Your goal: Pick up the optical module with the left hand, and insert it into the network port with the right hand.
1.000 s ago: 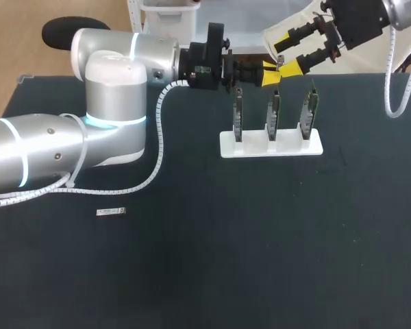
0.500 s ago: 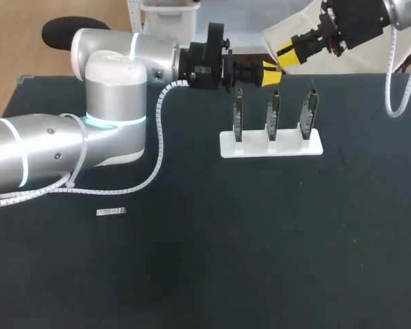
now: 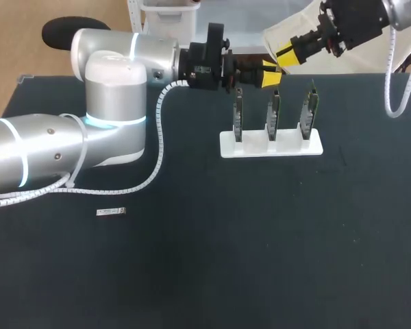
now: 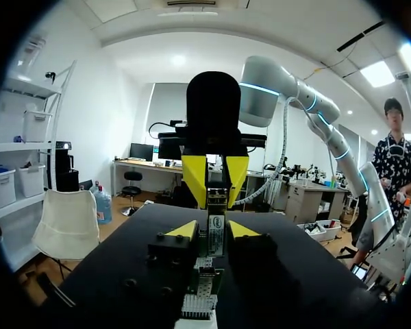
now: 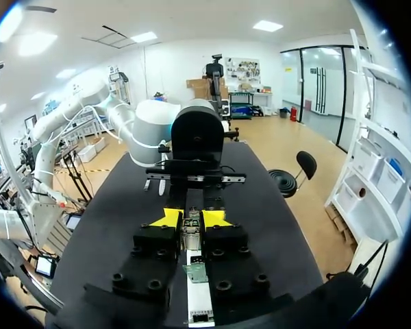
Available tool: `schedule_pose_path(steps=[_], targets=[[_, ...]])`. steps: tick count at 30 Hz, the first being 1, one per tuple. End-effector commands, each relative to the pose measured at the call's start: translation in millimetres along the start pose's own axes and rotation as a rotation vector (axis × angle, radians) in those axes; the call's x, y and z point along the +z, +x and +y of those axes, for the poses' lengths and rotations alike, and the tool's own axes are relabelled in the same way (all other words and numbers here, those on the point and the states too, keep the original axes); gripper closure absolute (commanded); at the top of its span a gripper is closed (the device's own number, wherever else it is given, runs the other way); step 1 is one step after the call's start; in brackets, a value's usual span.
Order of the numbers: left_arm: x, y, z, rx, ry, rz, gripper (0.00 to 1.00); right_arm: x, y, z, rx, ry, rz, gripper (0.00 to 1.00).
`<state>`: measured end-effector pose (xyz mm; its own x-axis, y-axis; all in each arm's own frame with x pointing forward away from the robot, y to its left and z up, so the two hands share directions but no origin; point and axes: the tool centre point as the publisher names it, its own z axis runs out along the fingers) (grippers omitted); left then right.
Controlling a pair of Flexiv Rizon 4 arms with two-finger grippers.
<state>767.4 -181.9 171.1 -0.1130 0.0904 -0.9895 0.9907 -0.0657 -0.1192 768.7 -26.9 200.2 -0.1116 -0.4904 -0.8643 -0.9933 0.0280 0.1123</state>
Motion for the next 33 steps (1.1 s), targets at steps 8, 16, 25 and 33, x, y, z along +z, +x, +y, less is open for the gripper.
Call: schedule_pose_path(steps=[8,16,25,33], targets=[[1,0.6,0.9,0.001,0.0,-0.001,0.0,-3,0,-2,-0.005,0.003,0.001,1.0],[-1,-4.4,1.1,0.037,-0.005,0.02,0.0,-3,-1,-2,-0.01,0.007,0.001,1.0],[-13,-13.5,0.1,0.108,-0.048,0.141,0.0,-5,1,-2,-0.006,0.014,-0.003,1.0],[-19,-11.6,-8.3,0.13,-0.066,0.259,0.0,-6,1,-2,-0.008,0.014,-0.001,1.0]])
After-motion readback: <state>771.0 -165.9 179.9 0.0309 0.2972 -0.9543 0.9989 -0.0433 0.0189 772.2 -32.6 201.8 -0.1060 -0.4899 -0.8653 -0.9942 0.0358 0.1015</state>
